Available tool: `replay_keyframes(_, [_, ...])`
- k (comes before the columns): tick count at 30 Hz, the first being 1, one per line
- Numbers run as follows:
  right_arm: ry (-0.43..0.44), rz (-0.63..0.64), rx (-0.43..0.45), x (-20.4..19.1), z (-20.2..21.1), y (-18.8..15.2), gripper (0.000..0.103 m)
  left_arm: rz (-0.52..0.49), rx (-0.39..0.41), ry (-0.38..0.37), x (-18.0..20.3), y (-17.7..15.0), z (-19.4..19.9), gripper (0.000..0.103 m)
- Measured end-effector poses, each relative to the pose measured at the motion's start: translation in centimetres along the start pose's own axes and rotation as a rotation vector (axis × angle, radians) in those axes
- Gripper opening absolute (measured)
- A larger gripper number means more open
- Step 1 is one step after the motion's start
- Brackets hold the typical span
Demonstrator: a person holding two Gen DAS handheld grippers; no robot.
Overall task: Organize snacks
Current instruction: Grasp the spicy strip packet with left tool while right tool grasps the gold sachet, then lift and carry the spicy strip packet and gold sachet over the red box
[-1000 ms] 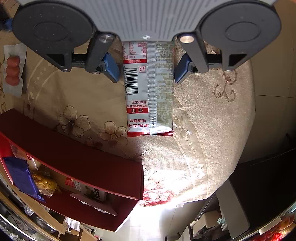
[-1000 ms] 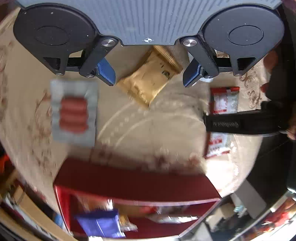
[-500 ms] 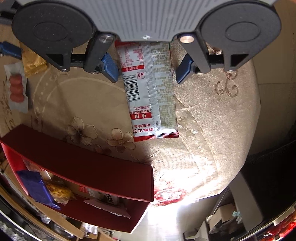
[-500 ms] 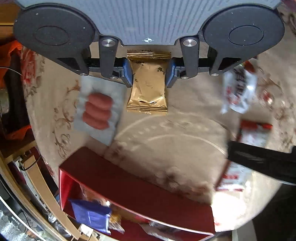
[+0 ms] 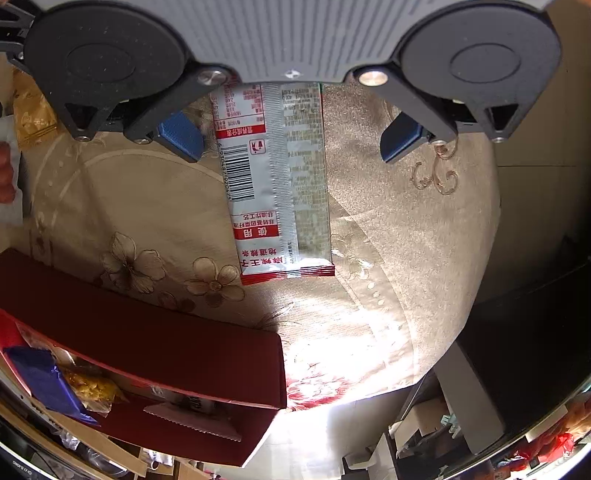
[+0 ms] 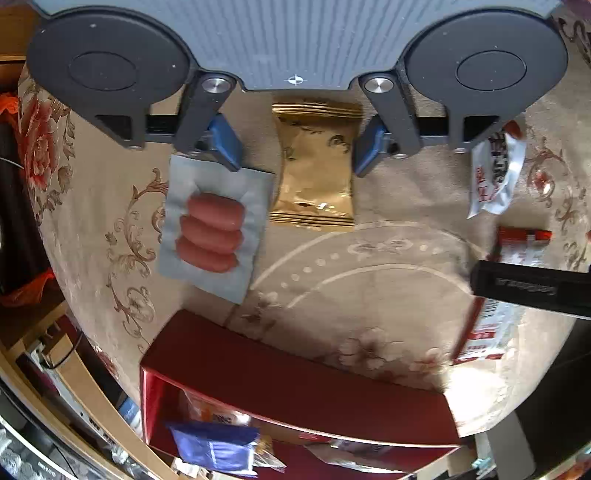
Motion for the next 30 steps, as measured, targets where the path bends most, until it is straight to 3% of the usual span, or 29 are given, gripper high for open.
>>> replay_keyframes(6, [0.033, -0.016, -0.022, 0.8, -0.4, 0.5, 0.082, -0.052, 0.027, 0.039, 0.8, -0.2, 0.3, 0.101])
replay_keyframes(9, [0.055, 0.039, 0.007, 0.4, 0.0, 0.1, 0.07, -0.069, 0.033, 0.03, 0.9, -0.2, 0.6, 0.095])
replay_keyframes(12, [0.092, 0.063, 0.009, -0.2, 0.5, 0.0, 0.049, -0.068, 0.038, -0.021, 1.0, -0.2, 1.0, 0.075])
replay_keyframes(13, [0.088, 0.071, 0.011, -0.4, 0.6, 0.0, 0.047, -0.07, 0.041, -0.043, 1.1, -0.2, 1.2, 0.064])
replay_keyframes(17, [0.082, 0.075, 0.015, -0.5, 0.9, 0.3, 0.047, -0.101, 0.043, -0.055, 1.7, -0.4, 1.9, 0.053])
replay_keyframes(24, [0.076, 0.072, 0.05, -1.0, 1.7, 1.1, 0.046, -0.163, 0.047, -0.057, 2.8, -0.7, 2.7, 0.046])
replay_keyframes(25, [0.074, 0.068, 0.058, -1.0, 1.8, 1.2, 0.046, -0.172, 0.053, -0.056, 3.0, -0.8, 2.9, 0.042])
replay_keyframes(26, [0.072, 0.065, 0.069, -1.0, 2.0, 1.3, 0.046, -0.181, 0.06, -0.057, 3.2, -0.8, 3.2, 0.031])
replay_keyframes(30, [0.058, 0.061, 0.084, -0.7, 2.2, 1.6, 0.046, -0.196, 0.057, -0.06, 3.5, -0.7, 3.3, 0.031])
Point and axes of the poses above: each gripper's, at about its wrist camera, not at the fingertips, and z roughly against the way its jaws point, x to its right, y to its top, the point moved 1 cm from there along -z, roughly the way its jaws point, and after that the axes turned 11 degrees about -z, right-handed, at the moved point
